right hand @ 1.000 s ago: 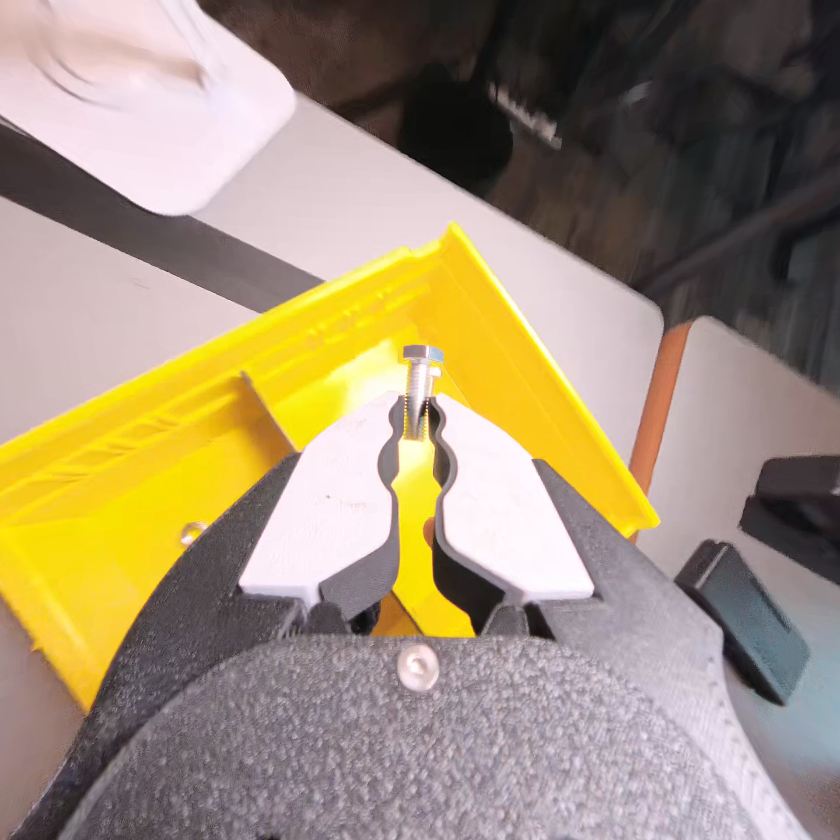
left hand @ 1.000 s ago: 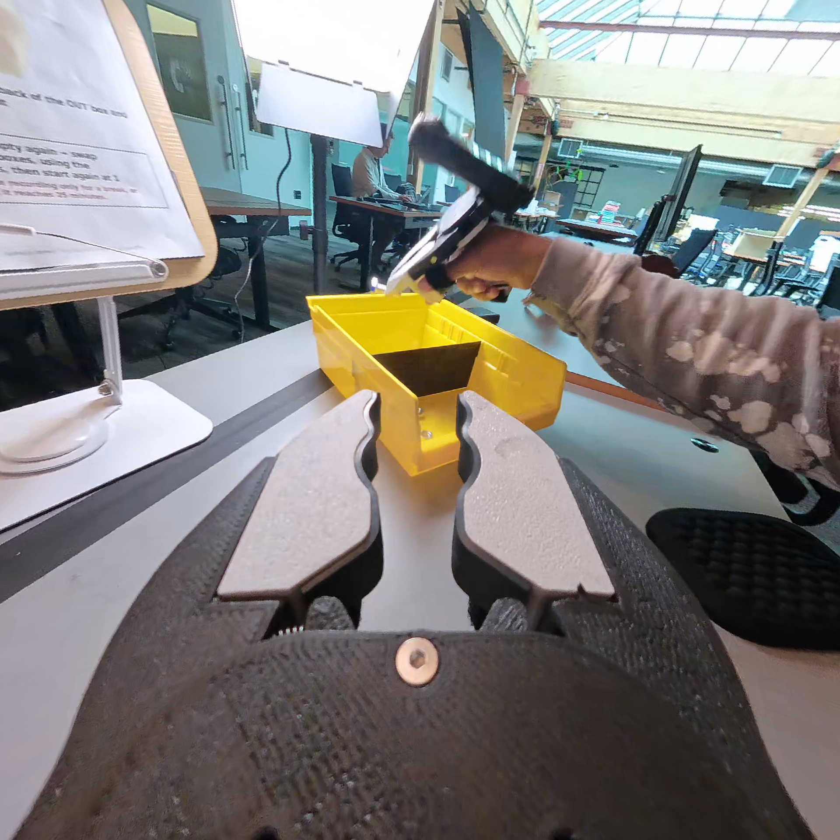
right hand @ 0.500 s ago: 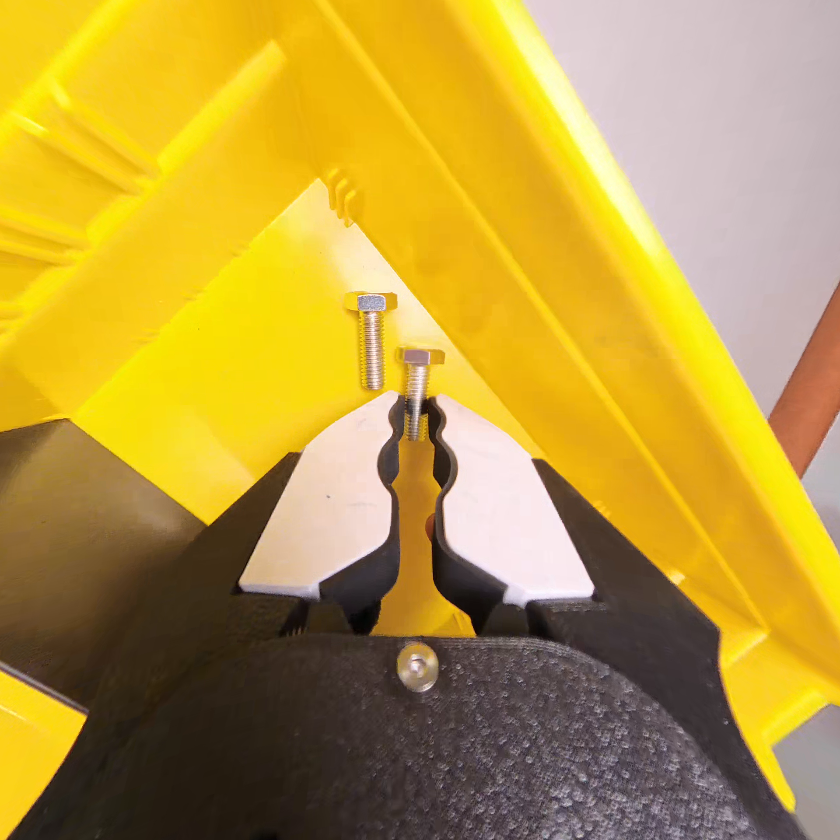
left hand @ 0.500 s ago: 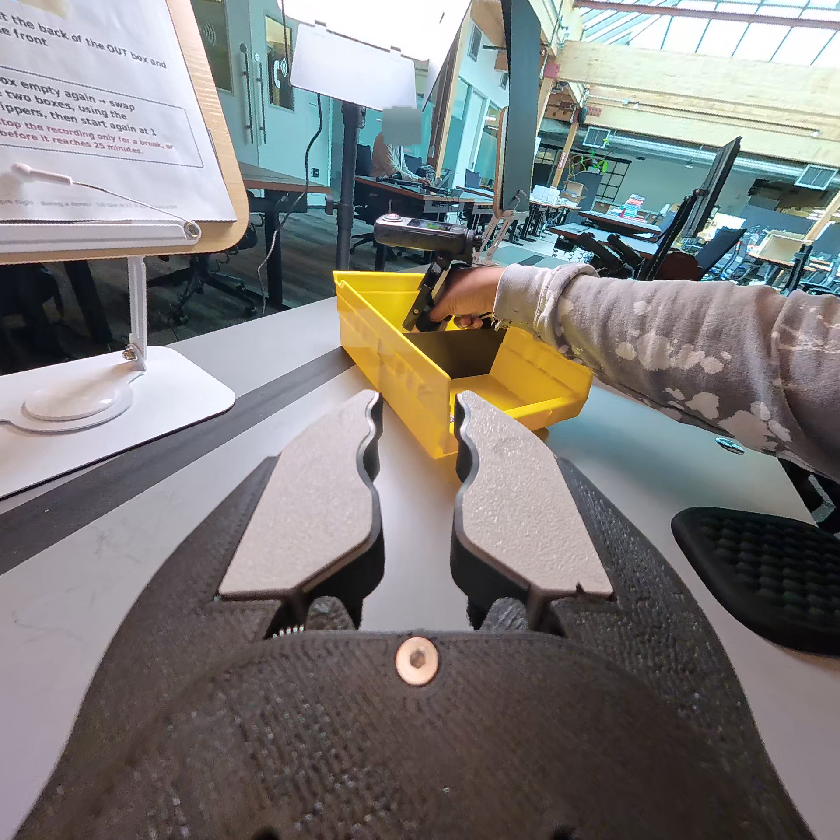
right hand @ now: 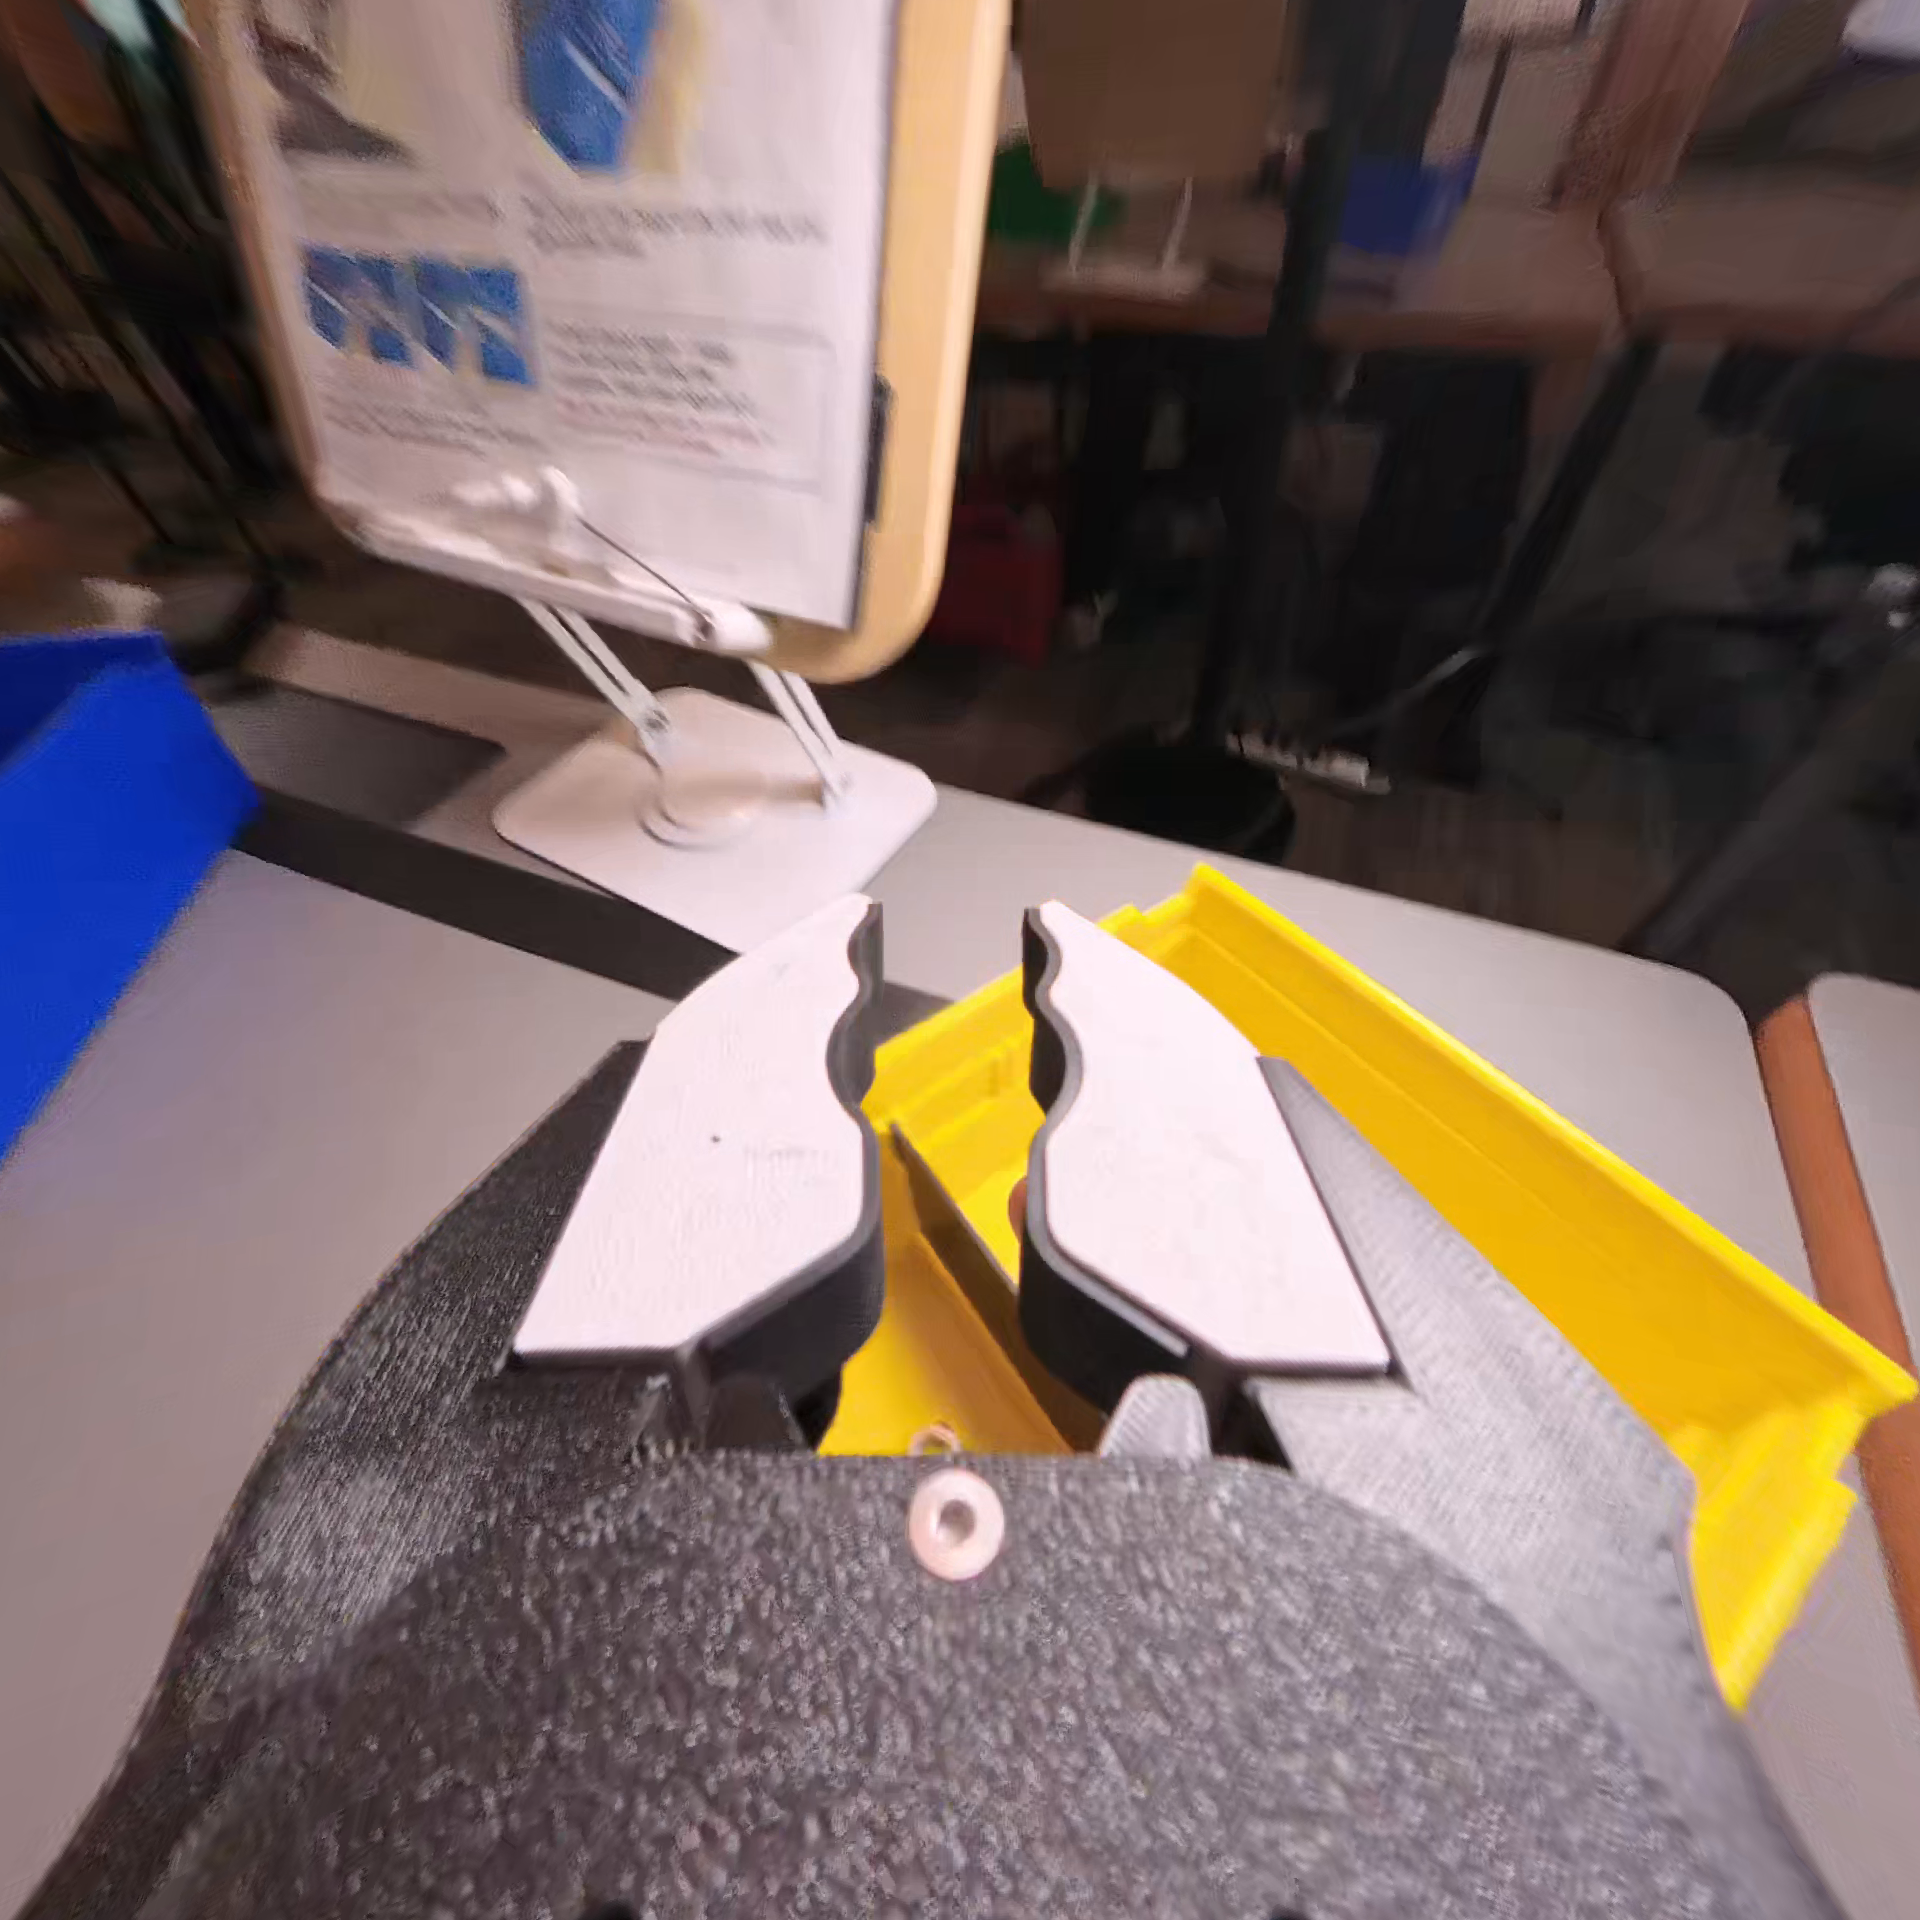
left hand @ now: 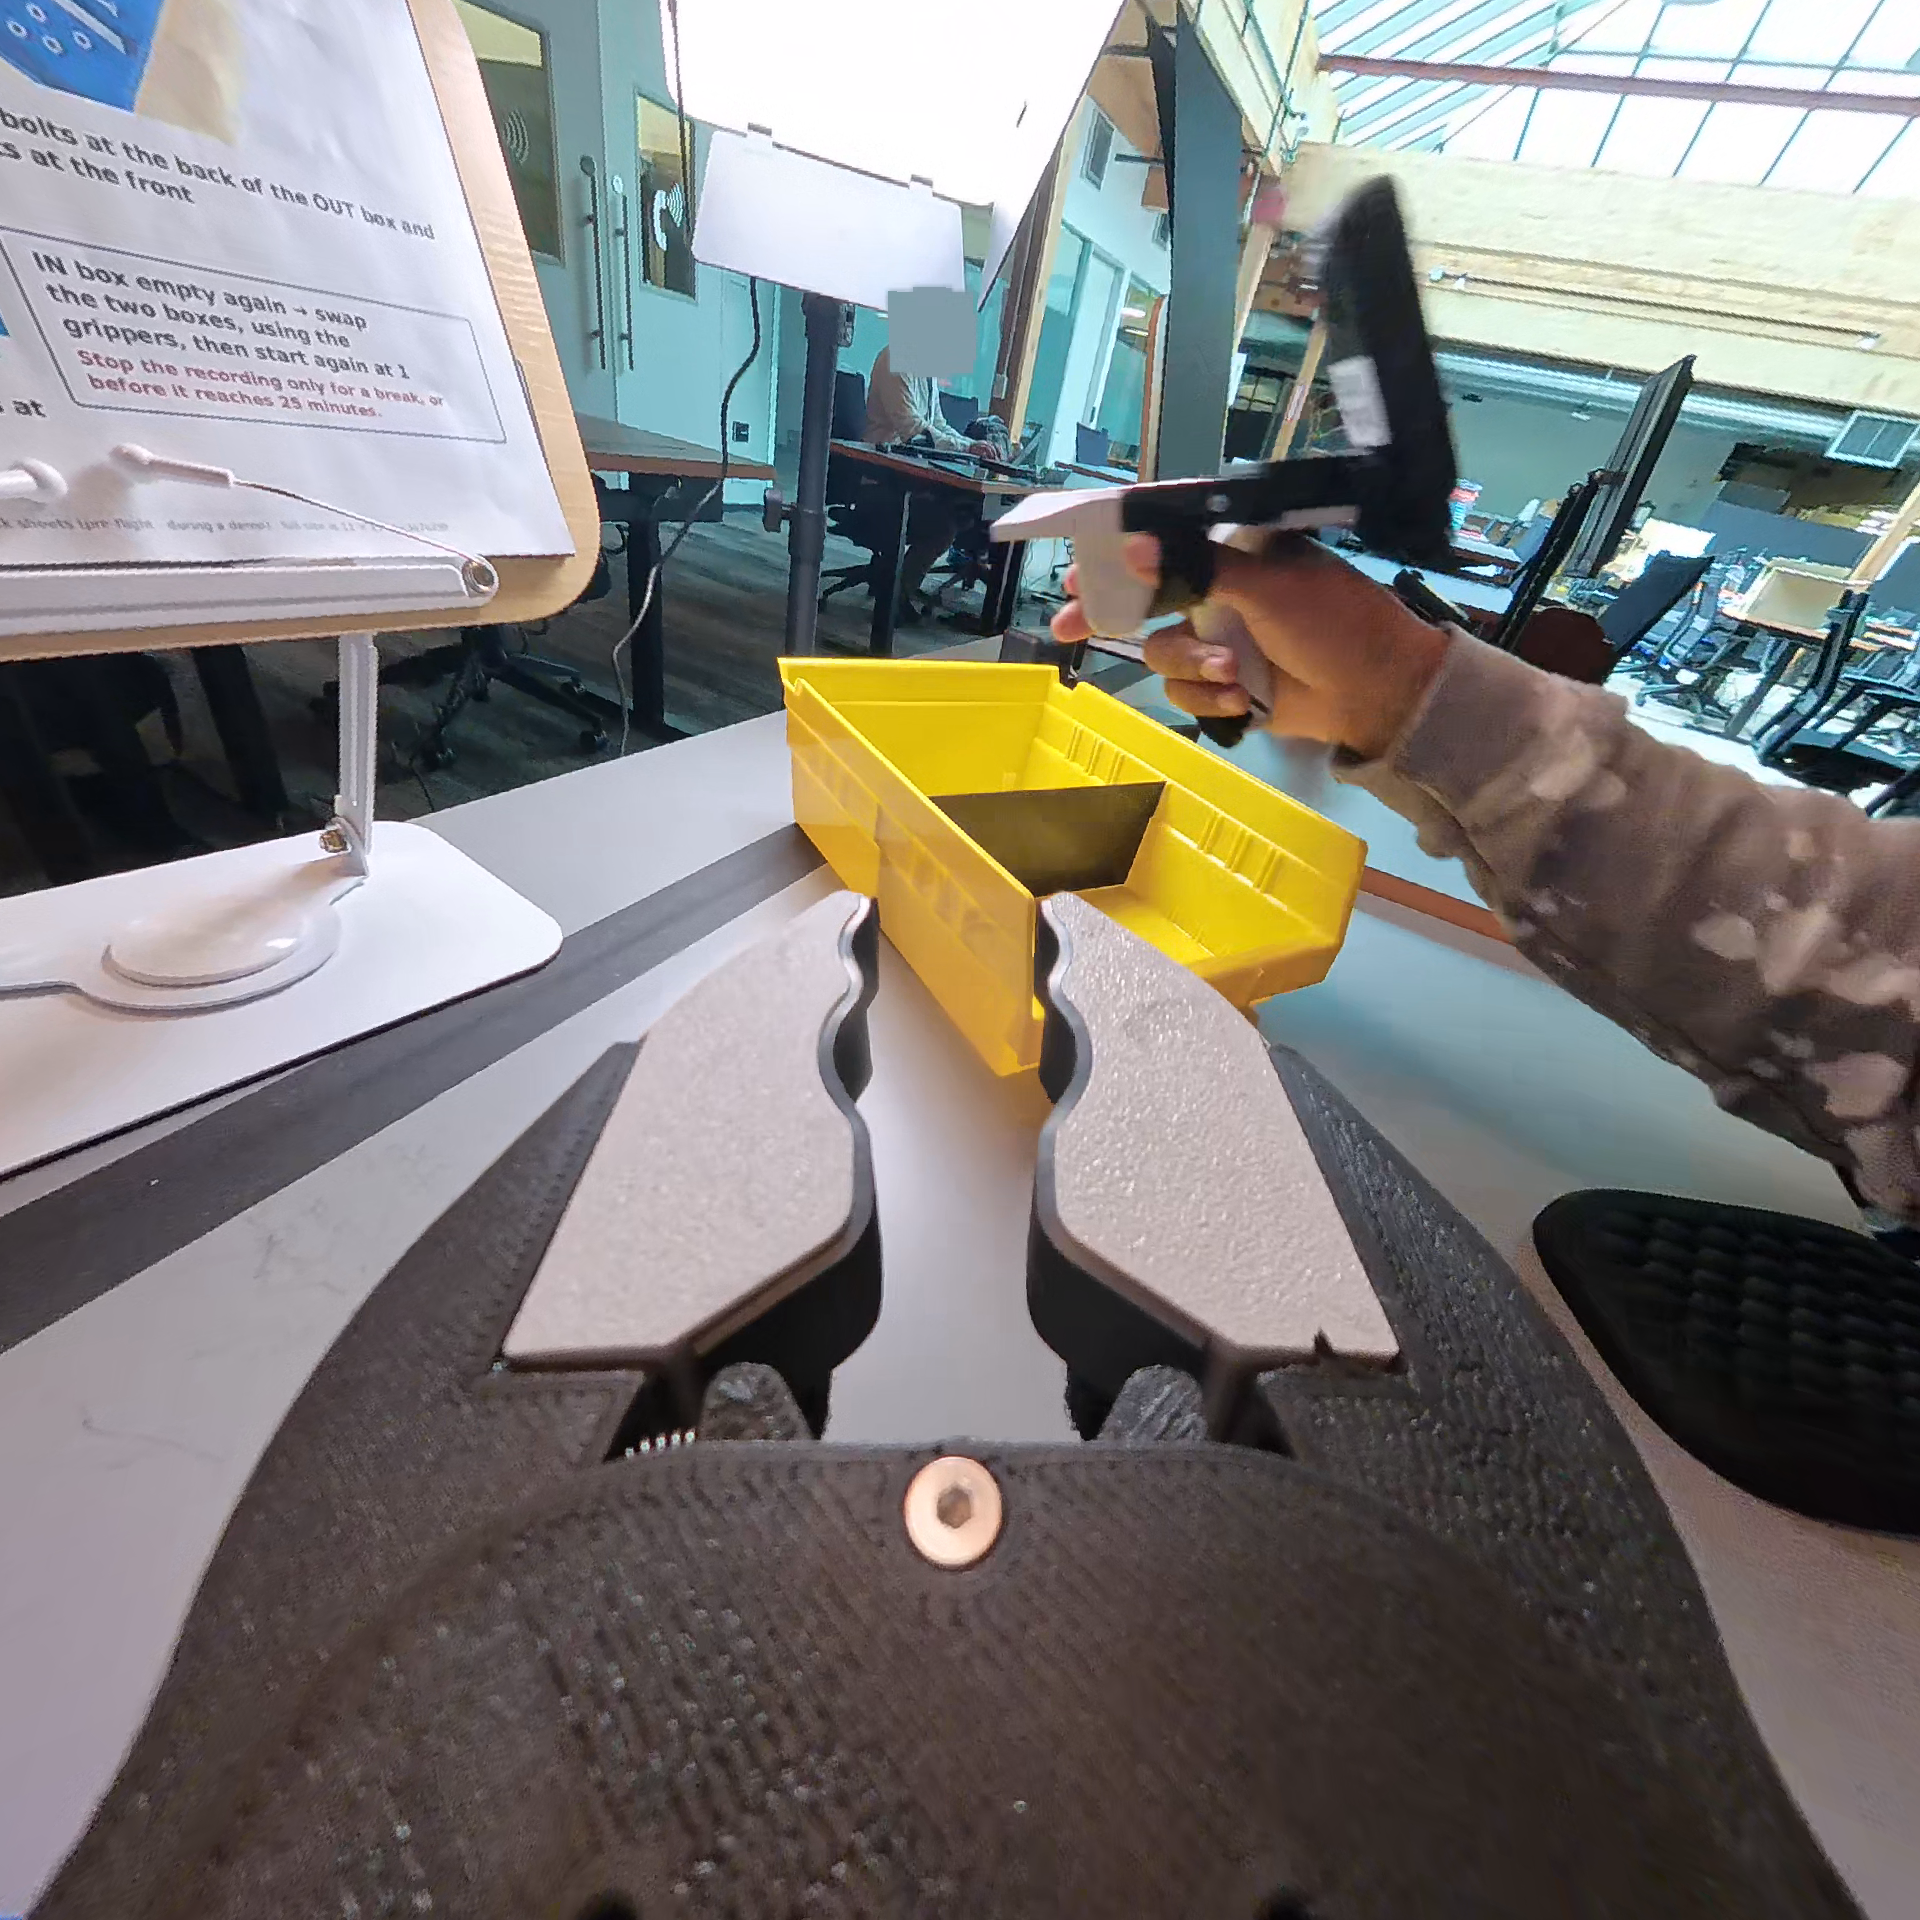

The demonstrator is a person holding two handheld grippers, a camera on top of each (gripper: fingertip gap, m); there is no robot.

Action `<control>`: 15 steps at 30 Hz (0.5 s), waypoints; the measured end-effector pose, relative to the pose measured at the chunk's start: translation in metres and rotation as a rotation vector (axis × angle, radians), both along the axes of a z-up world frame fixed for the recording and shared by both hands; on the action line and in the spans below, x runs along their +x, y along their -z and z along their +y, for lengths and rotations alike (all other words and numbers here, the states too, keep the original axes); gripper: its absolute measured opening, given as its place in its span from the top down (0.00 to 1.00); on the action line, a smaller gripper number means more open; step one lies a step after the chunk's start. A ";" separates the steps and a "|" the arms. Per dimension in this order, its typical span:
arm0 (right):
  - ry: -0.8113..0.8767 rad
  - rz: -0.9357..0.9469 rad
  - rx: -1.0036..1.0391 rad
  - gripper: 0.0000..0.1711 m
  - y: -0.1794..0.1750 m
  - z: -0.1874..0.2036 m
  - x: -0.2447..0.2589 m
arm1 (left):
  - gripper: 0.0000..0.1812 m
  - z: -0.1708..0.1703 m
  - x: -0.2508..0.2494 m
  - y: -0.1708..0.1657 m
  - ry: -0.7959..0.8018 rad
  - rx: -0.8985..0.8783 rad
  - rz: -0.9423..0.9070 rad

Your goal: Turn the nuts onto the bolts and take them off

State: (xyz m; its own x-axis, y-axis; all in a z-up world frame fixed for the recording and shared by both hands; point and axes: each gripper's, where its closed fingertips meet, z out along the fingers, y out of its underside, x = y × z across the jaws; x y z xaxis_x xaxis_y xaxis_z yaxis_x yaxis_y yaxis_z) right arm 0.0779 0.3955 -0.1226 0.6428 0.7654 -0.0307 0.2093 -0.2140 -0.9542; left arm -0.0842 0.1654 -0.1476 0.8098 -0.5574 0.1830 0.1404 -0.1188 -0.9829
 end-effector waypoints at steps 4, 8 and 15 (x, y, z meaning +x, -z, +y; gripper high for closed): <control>-0.081 0.271 0.138 0.86 -0.025 -0.094 -0.017 | 0.86 -0.002 -0.009 -0.010 -0.032 0.032 0.023; -0.120 0.317 0.137 0.85 0.012 -0.162 -0.036 | 0.86 -0.004 -0.036 -0.021 -0.105 0.044 0.056; -0.202 0.237 0.172 0.85 0.059 -0.198 -0.060 | 0.86 -0.010 -0.160 -0.044 -0.376 -0.055 0.207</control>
